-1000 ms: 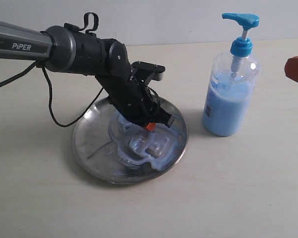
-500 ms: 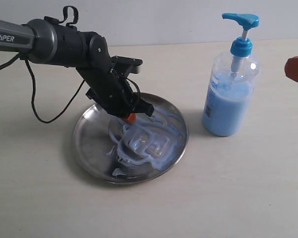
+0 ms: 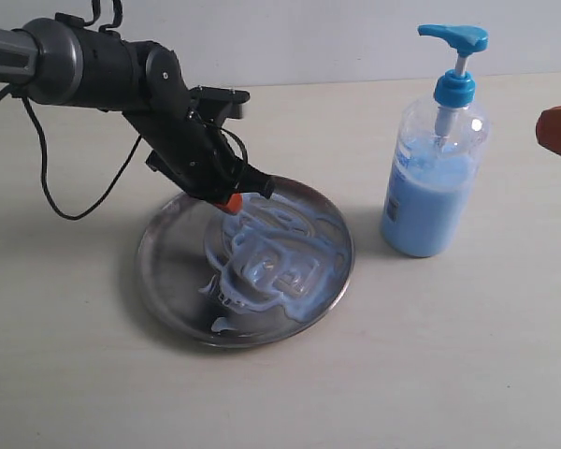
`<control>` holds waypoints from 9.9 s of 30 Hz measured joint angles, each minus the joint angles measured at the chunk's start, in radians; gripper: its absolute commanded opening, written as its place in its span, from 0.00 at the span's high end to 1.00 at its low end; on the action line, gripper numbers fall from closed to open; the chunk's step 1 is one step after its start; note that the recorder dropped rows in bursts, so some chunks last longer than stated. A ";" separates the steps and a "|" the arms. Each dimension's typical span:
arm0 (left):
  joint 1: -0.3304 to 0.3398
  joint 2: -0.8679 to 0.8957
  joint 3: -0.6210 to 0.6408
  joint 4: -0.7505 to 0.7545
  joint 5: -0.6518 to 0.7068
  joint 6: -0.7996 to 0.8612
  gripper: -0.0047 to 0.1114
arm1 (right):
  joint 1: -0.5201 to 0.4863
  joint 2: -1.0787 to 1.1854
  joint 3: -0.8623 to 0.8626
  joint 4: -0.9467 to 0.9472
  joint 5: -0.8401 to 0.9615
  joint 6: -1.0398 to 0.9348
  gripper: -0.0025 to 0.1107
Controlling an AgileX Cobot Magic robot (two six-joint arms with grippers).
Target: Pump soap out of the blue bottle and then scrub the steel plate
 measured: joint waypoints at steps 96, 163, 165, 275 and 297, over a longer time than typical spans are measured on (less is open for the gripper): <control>-0.045 0.114 -0.188 0.071 0.225 0.051 0.96 | 0.000 0.000 0.000 0.004 0.014 0.000 0.98; -0.045 0.115 -0.192 -0.032 0.406 0.050 0.96 | 0.000 0.000 0.000 0.004 0.016 0.000 0.98; -0.045 0.115 -0.192 -0.032 0.408 0.052 0.96 | 0.000 0.000 0.000 0.004 0.016 0.000 0.98; -0.022 0.072 -0.110 -0.129 0.287 0.060 0.96 | 0.000 0.000 0.000 0.004 0.022 -0.002 0.98; -0.024 0.093 -0.110 -0.064 0.120 0.023 0.96 | 0.000 0.000 0.000 0.004 0.013 -0.002 0.98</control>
